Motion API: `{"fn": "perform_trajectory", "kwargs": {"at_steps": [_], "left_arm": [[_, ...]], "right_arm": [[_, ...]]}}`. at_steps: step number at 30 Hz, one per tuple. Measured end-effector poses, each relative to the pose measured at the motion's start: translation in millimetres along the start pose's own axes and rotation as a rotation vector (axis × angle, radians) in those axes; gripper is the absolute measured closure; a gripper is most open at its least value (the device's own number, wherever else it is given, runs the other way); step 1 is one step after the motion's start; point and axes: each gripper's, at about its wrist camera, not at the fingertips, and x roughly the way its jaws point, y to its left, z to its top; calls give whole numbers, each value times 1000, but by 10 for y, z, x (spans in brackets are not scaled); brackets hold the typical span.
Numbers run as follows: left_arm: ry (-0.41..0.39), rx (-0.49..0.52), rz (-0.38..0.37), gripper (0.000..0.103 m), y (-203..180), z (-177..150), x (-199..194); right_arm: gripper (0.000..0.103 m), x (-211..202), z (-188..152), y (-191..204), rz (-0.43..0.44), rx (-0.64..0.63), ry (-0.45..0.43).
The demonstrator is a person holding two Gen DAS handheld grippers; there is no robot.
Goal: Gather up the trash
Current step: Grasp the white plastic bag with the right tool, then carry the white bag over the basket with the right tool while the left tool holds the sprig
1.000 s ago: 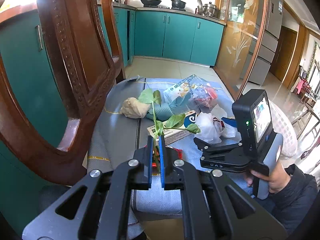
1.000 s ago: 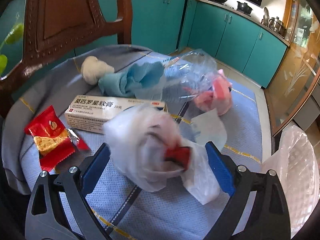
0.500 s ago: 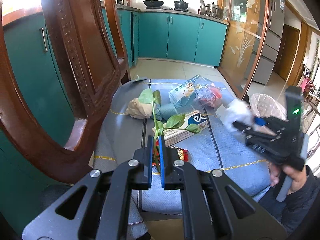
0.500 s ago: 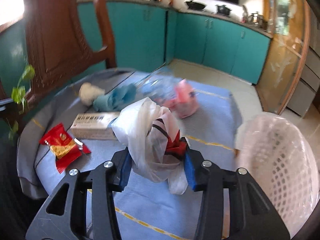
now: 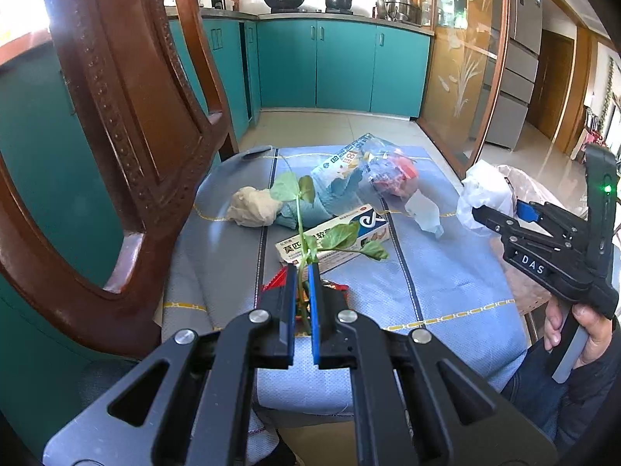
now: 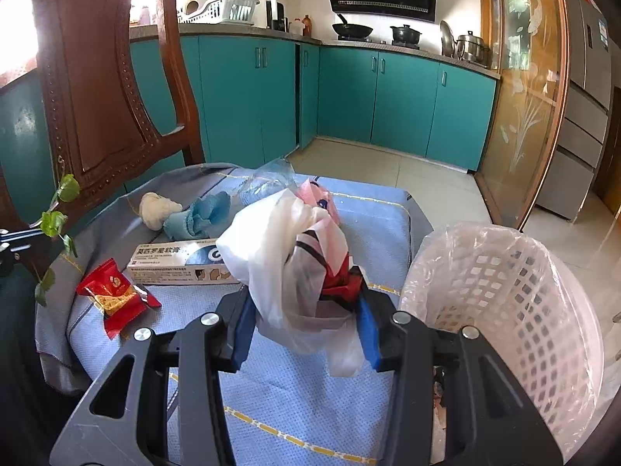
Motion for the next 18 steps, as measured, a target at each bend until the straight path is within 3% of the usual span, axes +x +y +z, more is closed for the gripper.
{"fn": "perform_trajectory", "kwargs": {"at_steps": [18], "left_arm": [[-6, 21, 7, 96, -47, 3, -32]], "right_arm": [[58, -48, 3, 12, 5, -2, -14]]}}
